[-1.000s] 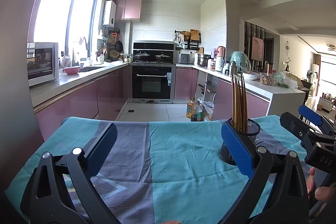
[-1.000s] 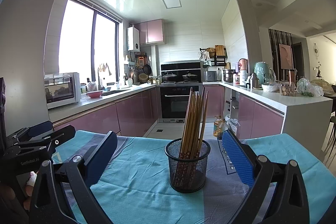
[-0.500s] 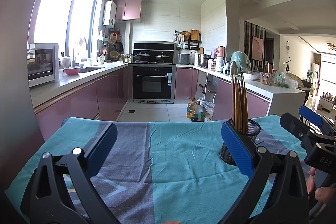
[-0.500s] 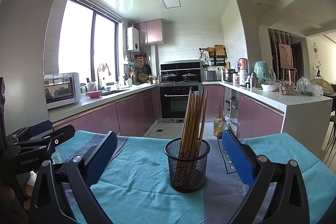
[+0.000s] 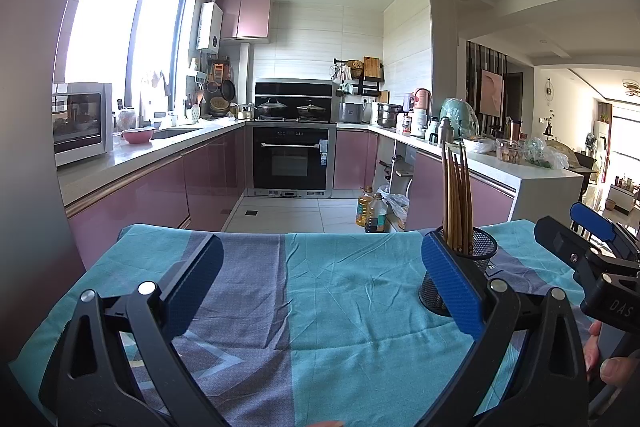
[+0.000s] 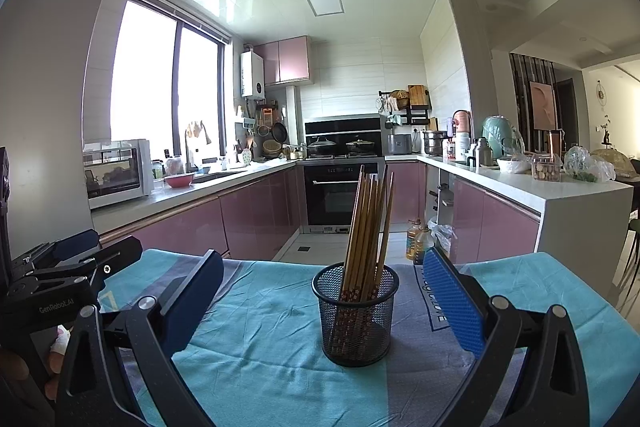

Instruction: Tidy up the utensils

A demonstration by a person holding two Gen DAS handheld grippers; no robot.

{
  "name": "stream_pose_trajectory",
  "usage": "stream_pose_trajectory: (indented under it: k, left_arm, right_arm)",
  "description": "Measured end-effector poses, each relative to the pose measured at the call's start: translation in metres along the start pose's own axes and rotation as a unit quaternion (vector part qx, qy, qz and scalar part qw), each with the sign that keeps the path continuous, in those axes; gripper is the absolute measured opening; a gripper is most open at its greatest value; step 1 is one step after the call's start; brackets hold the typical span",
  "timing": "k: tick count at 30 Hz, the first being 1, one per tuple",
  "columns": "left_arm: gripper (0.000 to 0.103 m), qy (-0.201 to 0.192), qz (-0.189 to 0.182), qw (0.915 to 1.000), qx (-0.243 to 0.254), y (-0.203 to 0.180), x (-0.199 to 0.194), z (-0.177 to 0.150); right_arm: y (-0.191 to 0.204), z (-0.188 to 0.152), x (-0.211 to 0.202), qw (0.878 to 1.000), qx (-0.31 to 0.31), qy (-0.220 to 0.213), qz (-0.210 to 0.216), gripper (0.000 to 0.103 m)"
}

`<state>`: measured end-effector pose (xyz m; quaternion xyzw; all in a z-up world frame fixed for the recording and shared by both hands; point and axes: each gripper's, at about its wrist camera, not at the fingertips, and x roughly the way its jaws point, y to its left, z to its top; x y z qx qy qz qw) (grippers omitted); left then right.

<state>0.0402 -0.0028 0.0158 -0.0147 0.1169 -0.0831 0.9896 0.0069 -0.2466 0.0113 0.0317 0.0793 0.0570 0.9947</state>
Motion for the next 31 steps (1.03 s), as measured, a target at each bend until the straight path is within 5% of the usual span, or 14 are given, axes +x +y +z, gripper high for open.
stream_pose_trajectory:
  k: [24, 27, 31]
  left_arm:
    - [0.098, 0.004, 0.008, 1.0000, 0.003, 0.004, 0.004, -0.001]
    - [0.098, 0.033, 0.014, 0.9993, -0.004, 0.008, 0.016, -0.004]
    - [0.098, 0.108, 0.024, 0.9936, -0.019, 0.025, 0.047, -0.016]
  right_arm:
    - [-0.007, 0.000, 0.005, 1.000, -0.002, 0.015, -0.001, 0.097]
    - [-0.028, -0.004, 0.018, 0.998, 0.003, 0.052, -0.019, 0.097]
    - [-0.079, -0.024, 0.059, 0.983, 0.015, 0.163, -0.078, 0.097]
